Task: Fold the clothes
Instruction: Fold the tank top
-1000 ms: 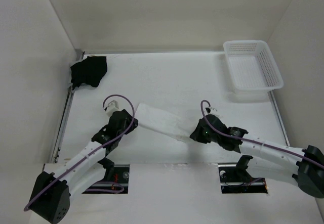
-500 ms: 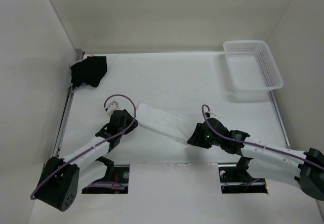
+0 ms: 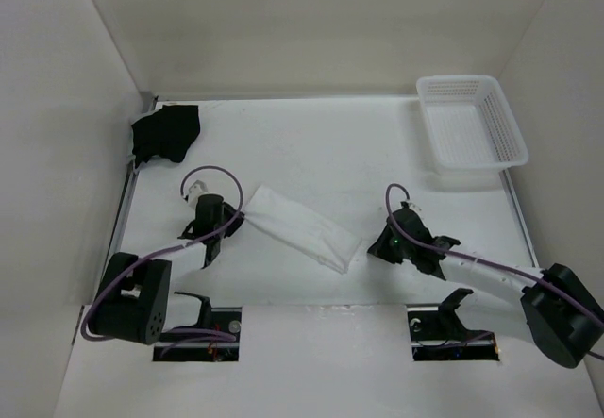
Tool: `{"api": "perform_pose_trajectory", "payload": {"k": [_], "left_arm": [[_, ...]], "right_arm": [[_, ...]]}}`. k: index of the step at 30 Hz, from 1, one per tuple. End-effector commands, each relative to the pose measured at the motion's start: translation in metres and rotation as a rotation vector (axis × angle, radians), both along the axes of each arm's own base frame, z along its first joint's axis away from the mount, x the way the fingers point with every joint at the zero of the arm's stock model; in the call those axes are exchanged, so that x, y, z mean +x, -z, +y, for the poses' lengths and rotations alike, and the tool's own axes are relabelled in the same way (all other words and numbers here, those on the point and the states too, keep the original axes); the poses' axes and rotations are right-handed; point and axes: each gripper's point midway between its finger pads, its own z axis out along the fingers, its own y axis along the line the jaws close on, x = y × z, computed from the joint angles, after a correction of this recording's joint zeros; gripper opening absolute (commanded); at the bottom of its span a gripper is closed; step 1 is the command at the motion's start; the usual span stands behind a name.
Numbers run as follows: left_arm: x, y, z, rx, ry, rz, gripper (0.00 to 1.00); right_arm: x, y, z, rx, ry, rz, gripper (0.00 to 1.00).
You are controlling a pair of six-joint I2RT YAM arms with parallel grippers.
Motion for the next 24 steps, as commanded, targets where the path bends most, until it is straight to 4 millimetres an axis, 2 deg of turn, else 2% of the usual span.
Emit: {"api": "perform_pose_trajectory", "payload": {"k": [1,2,3,4,5,7,9,10,13,14,15,16,17,18,19,20,21,22,24], "left_arm": [[0.009,-0.006,-0.009,-0.077,0.029,-0.019,0.12],[0.000,-0.012,-0.019,-0.079,0.075,-0.040,0.22],[-0.002,-0.013,-0.021,-0.078,0.085,-0.046,0.23],[-0.013,-0.017,-0.027,-0.068,0.117,-0.064,0.28],[-0.022,-0.020,-0.026,-0.047,0.128,-0.080,0.32],[-0.038,-0.027,-0.014,0.018,0.104,-0.099,0.39],[-0.045,-0.031,-0.005,0.042,0.069,-0.103,0.41],[-0.050,-0.039,-0.005,0.040,0.055,-0.117,0.40],[-0.061,-0.051,-0.015,0.019,0.057,-0.114,0.28],[-0.066,-0.055,-0.029,-0.016,0.085,-0.105,0.25],[-0.073,-0.060,-0.056,-0.064,0.146,-0.094,0.23],[-0.075,-0.060,-0.062,-0.074,0.161,-0.091,0.23],[-0.080,-0.065,-0.085,-0.106,0.205,-0.095,0.23],[-0.087,-0.070,-0.122,-0.113,0.271,-0.110,0.25],[-0.089,-0.071,-0.129,-0.112,0.284,-0.113,0.26],[-0.092,-0.074,-0.145,-0.110,0.309,-0.119,0.27],[-0.096,-0.075,-0.163,-0.106,0.340,-0.119,0.28],[-0.102,-0.073,-0.192,-0.108,0.383,-0.114,0.30],[-0.107,-0.073,-0.220,-0.133,0.424,-0.111,0.30]], "right_arm": [[0.016,-0.007,0.004,0.031,0.031,-0.075,0.09],[0.019,-0.015,0.002,0.035,0.044,-0.100,0.11],[0.019,-0.017,0.003,0.036,0.045,-0.110,0.12],[0.019,-0.024,0.002,0.039,0.050,-0.130,0.20],[0.019,-0.031,0.002,0.044,0.056,-0.146,0.26],[0.022,-0.043,0.005,0.062,0.052,-0.183,0.32],[0.025,-0.046,0.006,0.065,0.053,-0.192,0.33],[0.026,-0.046,0.010,0.066,0.038,-0.195,0.33],[0.033,-0.044,0.019,0.056,0.002,-0.200,0.35],[0.035,-0.043,0.021,0.054,-0.002,-0.199,0.35],[0.038,-0.040,0.023,0.050,-0.008,-0.201,0.36],[0.038,-0.040,0.024,0.050,-0.009,-0.203,0.36],[0.039,-0.039,0.026,0.053,-0.014,-0.202,0.36],[0.043,-0.039,0.027,0.061,-0.013,-0.211,0.36],[0.045,-0.040,0.030,0.067,-0.019,-0.214,0.36],[0.045,-0.040,0.032,0.073,-0.024,-0.214,0.36],[0.046,-0.040,0.034,0.077,-0.026,-0.215,0.36],[0.046,-0.041,0.037,0.079,-0.035,-0.213,0.34],[0.047,-0.043,0.035,0.081,-0.023,-0.224,0.33]]}}
